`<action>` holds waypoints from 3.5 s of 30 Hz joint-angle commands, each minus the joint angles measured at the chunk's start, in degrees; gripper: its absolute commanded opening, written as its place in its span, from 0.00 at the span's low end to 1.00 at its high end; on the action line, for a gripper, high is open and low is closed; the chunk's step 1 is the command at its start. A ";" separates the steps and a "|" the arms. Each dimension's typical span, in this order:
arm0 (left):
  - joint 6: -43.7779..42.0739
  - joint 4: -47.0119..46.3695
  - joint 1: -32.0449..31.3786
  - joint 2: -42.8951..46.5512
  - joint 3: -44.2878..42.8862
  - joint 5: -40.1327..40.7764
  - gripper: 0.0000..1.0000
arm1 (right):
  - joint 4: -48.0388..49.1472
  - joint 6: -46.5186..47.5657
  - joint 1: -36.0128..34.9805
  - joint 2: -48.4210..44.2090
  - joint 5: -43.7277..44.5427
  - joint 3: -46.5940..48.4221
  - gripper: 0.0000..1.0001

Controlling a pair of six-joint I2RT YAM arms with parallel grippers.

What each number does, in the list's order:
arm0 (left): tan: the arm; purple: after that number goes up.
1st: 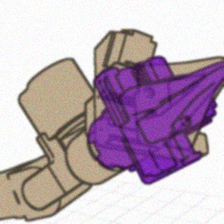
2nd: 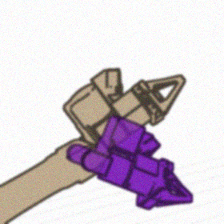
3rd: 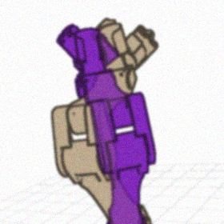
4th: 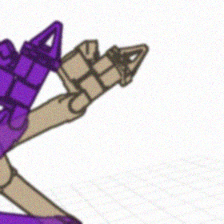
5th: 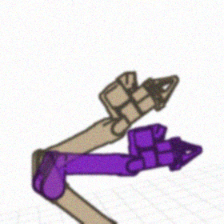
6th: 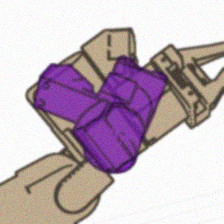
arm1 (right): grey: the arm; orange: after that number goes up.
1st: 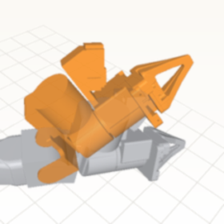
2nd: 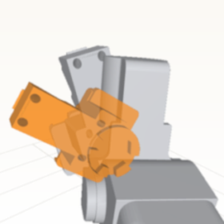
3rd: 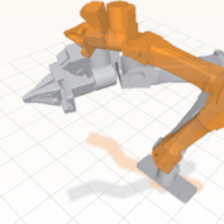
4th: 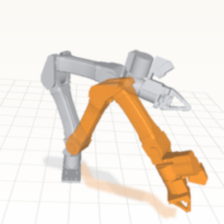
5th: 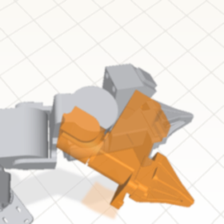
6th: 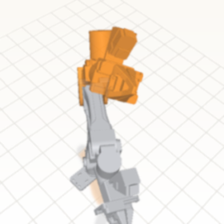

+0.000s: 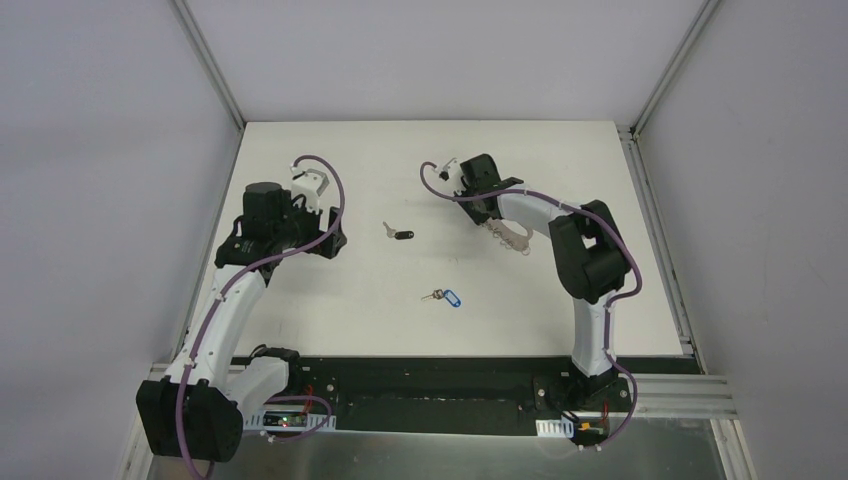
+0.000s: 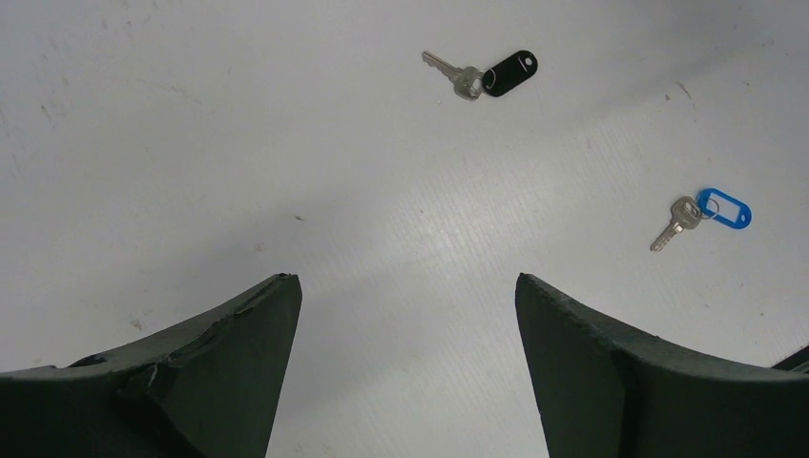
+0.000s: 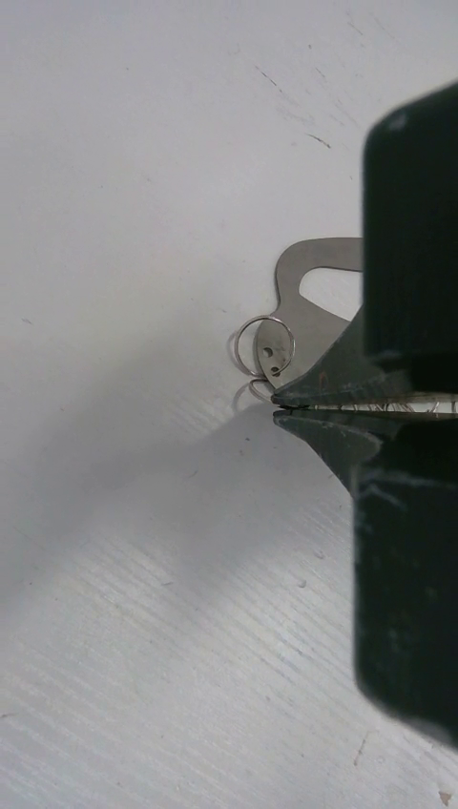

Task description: Put the keys on the keyring

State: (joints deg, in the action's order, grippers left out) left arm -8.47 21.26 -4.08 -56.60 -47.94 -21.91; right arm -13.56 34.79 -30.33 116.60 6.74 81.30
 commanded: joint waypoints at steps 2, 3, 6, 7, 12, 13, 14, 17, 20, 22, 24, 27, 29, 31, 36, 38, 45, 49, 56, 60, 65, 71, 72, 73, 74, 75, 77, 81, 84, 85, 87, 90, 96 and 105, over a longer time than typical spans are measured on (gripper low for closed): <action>-3.12 0.46 -1.38 -1.69 -3.25 -2.81 0.84 | 0.08 0.61 0.65 -4.35 -5.44 -0.12 0.00; -3.32 0.93 -1.64 -2.14 -4.20 -3.73 0.84 | 0.00 0.37 1.12 -6.03 -9.27 -0.60 0.00; -4.07 2.52 -3.39 -3.78 -7.36 -6.55 0.84 | -0.90 -0.69 2.82 -12.08 -20.44 -1.99 0.00; -4.41 3.08 -4.27 -4.44 -8.51 -7.33 0.84 | -1.51 -0.81 3.54 -13.96 -24.64 -2.60 0.00; -4.87 5.41 -9.80 -8.27 -14.70 -10.93 0.84 | -4.83 -1.31 5.34 -20.51 -39.15 -3.73 0.00; -4.82 5.83 -11.09 -9.29 -16.13 -11.69 0.84 | -5.89 -1.23 5.42 -21.47 -41.17 -3.65 0.00; -4.62 6.29 -12.20 -10.33 -17.72 -12.60 0.84 | -6.88 -1.21 5.52 -22.31 -43.52 -3.55 0.00; -3.13 7.44 -15.27 -14.33 -23.90 -15.89 0.83 | -8.91 -1.65 5.53 -24.51 -48.82 -3.28 0.00; -0.71 8.03 -17.90 -17.79 -29.68 -18.67 0.80 | -10.24 -3.02 5.47 -26.55 -53.87 -2.54 0.00; 1.76 7.99 -19.56 -19.73 -32.79 -20.72 0.76 | -10.88 -3.98 5.53 -27.62 -57.23 -1.68 0.00; 4.08 7.31 -20.52 -21.30 -34.87 -23.37 0.72 | -11.35 -4.83 5.64 -28.34 -60.82 -1.00 0.00; 7.89 4.87 -21.12 -22.83 -35.77 -26.79 0.66 | -11.40 -6.56 5.83 -29.11 -65.76 -0.16 0.00; 10.48 2.51 -21.34 -23.32 -35.12 -29.38 0.62 | -11.40 -7.71 5.85 -29.46 -68.63 0.44 0.00; 11.87 -0.20 -21.83 -23.46 -34.07 -30.84 0.59 | -11.31 -8.73 5.89 -29.50 -71.26 1.03 0.00; 11.71 -5.25 -23.61 -23.03 -31.80 -31.87 0.53 | -10.20 -11.88 5.89 -29.81 -75.58 2.25 0.00; 11.99 -6.09 -23.97 -23.12 -31.71 -32.47 0.49 | -9.89 -12.66 5.85 -30.04 -76.15 2.49 0.00; 14.54 -9.38 -24.58 -22.24 -29.26 -34.46 0.41 | -7.07 -16.28 5.93 -30.11 -78.68 1.56 0.00; 13.24 -8.38 -24.58 -21.48 -28.75 -32.62 0.41 | -7.17 -15.79 6.03 -30.66 -79.34 0.76 0.00; 19.07 -9.36 -24.41 -22.60 -27.38 -31.04 0.41 | -10.85 -11.12 6.12 -31.78 -79.43 0.25 0.00; 27.67 -12.45 -24.18 -24.10 -25.98 -31.71 0.42 | -11.18 -10.28 6.15 -32.02 -79.26 -0.39 0.00; 38.07 -18.44 -23.64 -25.82 -23.37 -33.52 0.43 | -11.29 -9.59 6.24 -32.24 -79.17 -1.09 0.00; 43.61 -20.99 -23.23 -27.78 -22.11 -35.02 0.46 | -11.30 -9.31 6.31 -32.48 -78.73 -1.39 0.00; 45.06 -22.85 -23.03 -28.04 -21.66 -35.46 0.46 | -11.31 -9.30 6.35 -32.51 -78.65 -1.47 0.00; 46.52 -24.78 -22.81 -28.14 -21.15 -35.86 0.46 | -11.24 -9.23 6.41 -32.63 -78.59 -1.49 0.00; 47.77 -25.90 -22.51 -28.35 -20.73 -36.21 0.45 | -11.26 -9.15 6.56 -32.70 -78.51 -1.49 0.00; 49.02 -27.17 -22.25 -28.45 -20.30 -36.49 0.45 | -11.26 -9.08 6.58 -32.73 -78.42 -1.63 0.00; 51.08 -29.12 -21.80 -28.57 -19.49 -37.03 0.42 | -11.30 -8.87 6.75 -32.80 -78.17 -1.77 0.00; 53.77 -32.21 -21.61 -28.94 -18.35 -37.56 0.42 | -11.13 -8.68 7.01 -32.60 -78.04 -2.04 0.00; 57.22 -35.75 -21.59 -29.98 -17.90 -38.12 0.42 | -11.05 -8.68 7.05 -32.44 -78.02 -2.16 0.00; 58.21 -36.61 -21.59 -30.36 -17.89 -38.35 0.42 | -11.04 -8.60 7.08 -32.49 -77.96 -2.16 0.00; 60.06 -38.20 -21.52 -31.11 -17.76 -38.51 0.42 | -11.02 -8.51 7.18 -32.57 -77.93 -2.33 0.00; 62.85 -41.13 -21.02 -31.72 -17.02 -38.73 0.44 | -11.05 -8.25 7.38 -32.84 -77.89 -2.69 0.00; 66.57 -45.31 -19.43 -31.83 -15.15 -38.44 0.51 | -11.05 -7.80 7.98 -32.92 -77.89 -3.23 0.00; 67.99 -45.44 -19.63 -32.06 -13.70 -37.94 0.48 | -10.96 -7.85 8.00 -31.98 -78.19 -2.51 0.00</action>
State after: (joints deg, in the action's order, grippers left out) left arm 57.91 -21.02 -23.57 -88.86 -62.13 -59.55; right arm -25.63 25.61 -22.59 86.54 -68.45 77.87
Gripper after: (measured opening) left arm 0.497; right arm 0.006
